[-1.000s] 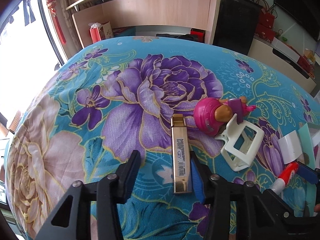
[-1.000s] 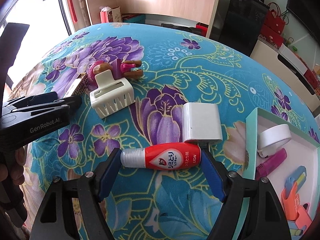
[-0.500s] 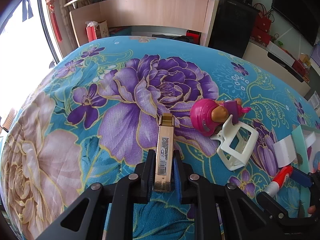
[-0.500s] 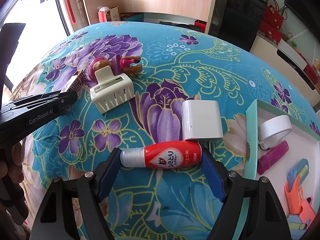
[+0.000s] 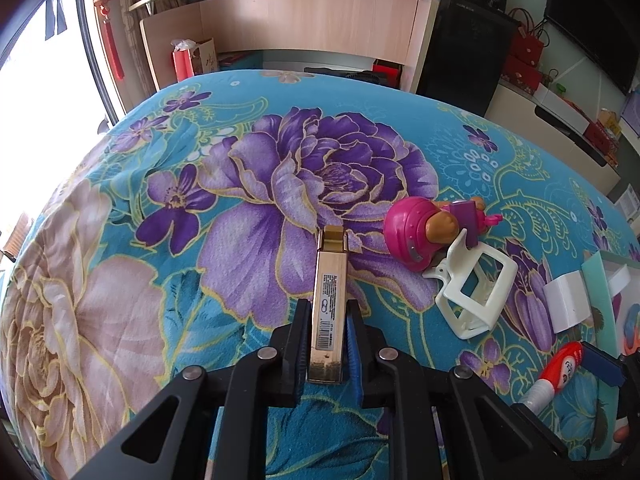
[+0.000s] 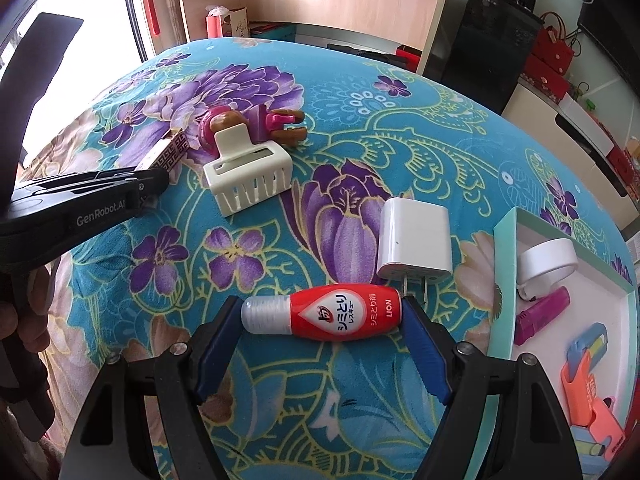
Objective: Organize rigid objects
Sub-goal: 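Carry the harmonica with left tool while right tool carries the glue bottle toward the tray, then open left tool to drop the harmonica in the tray while right tool releases the glue bottle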
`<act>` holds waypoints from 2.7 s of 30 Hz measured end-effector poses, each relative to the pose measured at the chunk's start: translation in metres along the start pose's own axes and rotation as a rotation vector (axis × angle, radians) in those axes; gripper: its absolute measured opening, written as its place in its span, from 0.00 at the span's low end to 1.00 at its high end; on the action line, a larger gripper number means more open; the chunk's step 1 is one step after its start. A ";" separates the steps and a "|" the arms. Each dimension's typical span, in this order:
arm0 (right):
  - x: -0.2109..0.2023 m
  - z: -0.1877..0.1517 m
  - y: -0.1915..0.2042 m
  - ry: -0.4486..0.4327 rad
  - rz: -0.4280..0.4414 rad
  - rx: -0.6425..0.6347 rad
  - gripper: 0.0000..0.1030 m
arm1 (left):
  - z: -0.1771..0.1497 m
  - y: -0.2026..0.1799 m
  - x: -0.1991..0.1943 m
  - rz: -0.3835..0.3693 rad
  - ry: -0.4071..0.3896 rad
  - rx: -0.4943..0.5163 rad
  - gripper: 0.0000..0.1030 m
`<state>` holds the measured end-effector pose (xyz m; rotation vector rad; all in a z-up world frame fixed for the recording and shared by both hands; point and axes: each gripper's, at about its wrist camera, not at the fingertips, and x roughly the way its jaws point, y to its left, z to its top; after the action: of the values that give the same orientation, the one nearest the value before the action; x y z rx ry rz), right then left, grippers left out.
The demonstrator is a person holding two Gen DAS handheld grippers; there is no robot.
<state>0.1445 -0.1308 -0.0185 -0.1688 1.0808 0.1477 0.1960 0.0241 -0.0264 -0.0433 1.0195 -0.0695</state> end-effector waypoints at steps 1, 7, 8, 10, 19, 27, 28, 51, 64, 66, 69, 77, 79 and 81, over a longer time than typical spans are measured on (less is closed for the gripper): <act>-0.001 0.000 0.001 -0.001 0.001 -0.002 0.77 | 0.000 0.000 0.000 -0.001 0.000 -0.001 0.17; -0.014 0.001 0.004 -0.020 0.001 0.015 0.77 | 0.000 0.006 -0.003 -0.018 -0.003 -0.031 0.16; -0.015 0.001 0.004 -0.020 0.001 0.024 0.77 | 0.000 0.008 -0.004 -0.016 -0.002 -0.035 0.16; -0.019 0.002 0.001 -0.021 0.000 0.053 0.77 | -0.001 0.012 -0.008 -0.025 -0.011 -0.051 0.16; -0.034 0.007 -0.011 -0.051 -0.026 0.197 0.77 | -0.002 0.017 -0.030 -0.084 -0.065 -0.092 0.16; -0.051 0.005 -0.028 -0.117 -0.081 0.252 0.77 | 0.003 -0.007 -0.060 -0.122 -0.132 -0.037 0.16; -0.053 0.003 -0.033 -0.123 -0.090 0.267 0.77 | 0.003 -0.013 -0.063 -0.125 -0.139 -0.023 0.16; -0.103 -0.070 -0.187 -0.158 -0.449 0.652 0.77 | -0.019 -0.185 -0.096 -0.342 -0.196 0.361 0.16; -0.112 -0.107 -0.230 -0.126 -0.535 0.794 0.77 | -0.049 -0.255 -0.098 -0.411 -0.183 0.523 0.16; -0.111 -0.110 -0.232 -0.120 -0.534 0.800 0.77 | -0.051 -0.260 -0.094 -0.410 -0.176 0.535 0.16; -0.108 -0.112 -0.235 -0.104 -0.537 0.803 0.77 | -0.054 -0.266 -0.089 -0.400 -0.164 0.546 0.16; -0.102 -0.114 -0.238 -0.083 -0.521 0.812 0.77 | -0.057 -0.266 -0.083 -0.387 -0.155 0.540 0.17; -0.100 -0.114 -0.238 -0.074 -0.519 0.812 0.77 | -0.056 -0.266 -0.083 -0.386 -0.153 0.537 0.17; -0.099 -0.114 -0.238 -0.064 -0.518 0.811 0.77 | -0.055 -0.265 -0.083 -0.381 -0.151 0.533 0.24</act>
<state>0.0484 -0.3913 0.0318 0.2881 0.9284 -0.7403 0.0958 -0.2339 0.0330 0.2410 0.8047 -0.6728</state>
